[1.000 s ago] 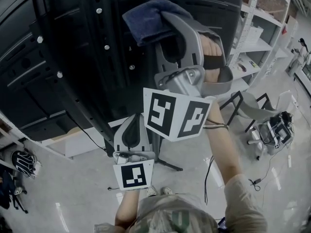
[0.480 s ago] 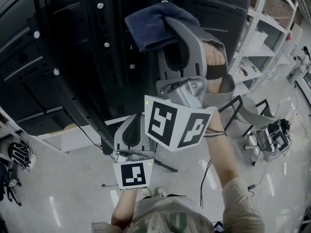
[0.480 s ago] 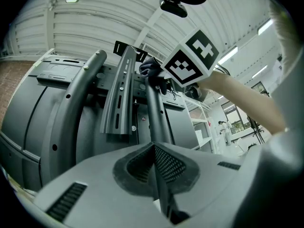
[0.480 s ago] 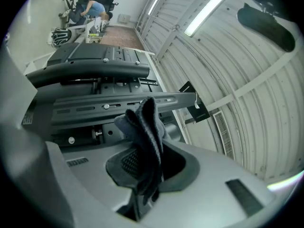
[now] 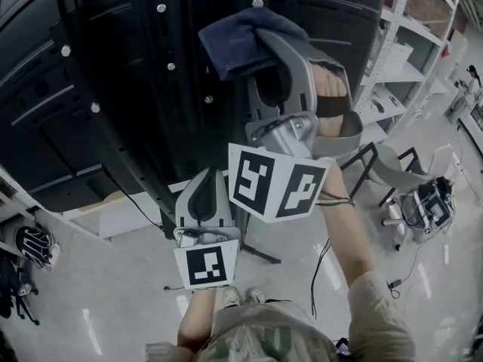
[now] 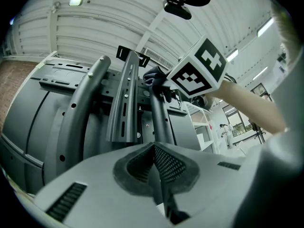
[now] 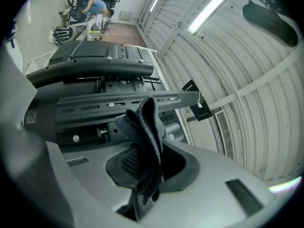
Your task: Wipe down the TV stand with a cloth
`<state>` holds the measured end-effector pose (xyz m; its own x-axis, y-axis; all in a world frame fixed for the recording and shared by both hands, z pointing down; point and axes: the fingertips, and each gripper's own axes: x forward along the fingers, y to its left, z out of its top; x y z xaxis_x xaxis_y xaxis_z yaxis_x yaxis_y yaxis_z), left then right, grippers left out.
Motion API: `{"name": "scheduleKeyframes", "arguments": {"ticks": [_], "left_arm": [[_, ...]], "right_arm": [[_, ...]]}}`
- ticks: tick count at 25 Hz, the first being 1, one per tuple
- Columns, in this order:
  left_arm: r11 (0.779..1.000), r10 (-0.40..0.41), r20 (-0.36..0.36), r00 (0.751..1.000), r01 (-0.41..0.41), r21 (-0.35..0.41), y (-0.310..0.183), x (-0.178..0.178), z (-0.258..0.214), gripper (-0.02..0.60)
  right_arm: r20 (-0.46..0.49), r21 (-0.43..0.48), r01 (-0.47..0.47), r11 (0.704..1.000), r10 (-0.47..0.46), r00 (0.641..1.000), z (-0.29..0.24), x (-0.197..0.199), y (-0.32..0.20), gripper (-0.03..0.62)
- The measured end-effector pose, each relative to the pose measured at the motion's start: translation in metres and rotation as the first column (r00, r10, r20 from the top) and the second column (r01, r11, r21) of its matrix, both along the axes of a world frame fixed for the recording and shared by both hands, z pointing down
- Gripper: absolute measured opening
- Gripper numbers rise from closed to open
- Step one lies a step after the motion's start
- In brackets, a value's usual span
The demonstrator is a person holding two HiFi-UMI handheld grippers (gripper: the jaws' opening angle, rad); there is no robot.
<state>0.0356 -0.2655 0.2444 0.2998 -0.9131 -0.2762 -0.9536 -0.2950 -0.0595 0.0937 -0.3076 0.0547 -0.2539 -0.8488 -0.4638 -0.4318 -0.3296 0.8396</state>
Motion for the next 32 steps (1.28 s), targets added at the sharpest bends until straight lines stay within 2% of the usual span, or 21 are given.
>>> {"name": "scheduleKeyframes", "arguments": {"ticks": [3, 16, 22, 28, 32], "left_arm": [[1.0, -0.001, 0.009, 1.0, 0.001, -0.006, 0.003, -0.001, 0.002, 0.015], [0.998, -0.008, 0.01, 1.0, 0.008, -0.058, 0.007, -0.003, 0.03, 0.015], [0.996, -0.037, 0.0, 0.999, 0.037, -0.081, 0.008, -0.012, 0.056, 0.015], [0.991, -0.046, 0.0, 0.999, 0.046, -0.126, 0.013, -0.014, 0.093, 0.015], [0.988, -0.062, 0.004, 0.998, 0.062, -0.141, 0.013, -0.018, 0.113, 0.015]], "right_arm": [[-0.023, -0.021, 0.0, 1.0, -0.001, 1.0, 0.009, 0.001, 0.001, 0.058], [-0.007, -0.074, 0.004, 0.997, -0.005, 1.0, 0.062, 0.003, 0.006, 0.058], [-0.023, -0.117, 0.007, 0.993, -0.01, 1.0, 0.108, 0.001, 0.003, 0.058], [0.013, -0.131, 0.013, 0.991, -0.011, 1.0, 0.147, 0.003, 0.004, 0.058], [0.04, -0.162, 0.022, 0.987, -0.015, 0.999, 0.192, 0.004, 0.003, 0.058]]}}
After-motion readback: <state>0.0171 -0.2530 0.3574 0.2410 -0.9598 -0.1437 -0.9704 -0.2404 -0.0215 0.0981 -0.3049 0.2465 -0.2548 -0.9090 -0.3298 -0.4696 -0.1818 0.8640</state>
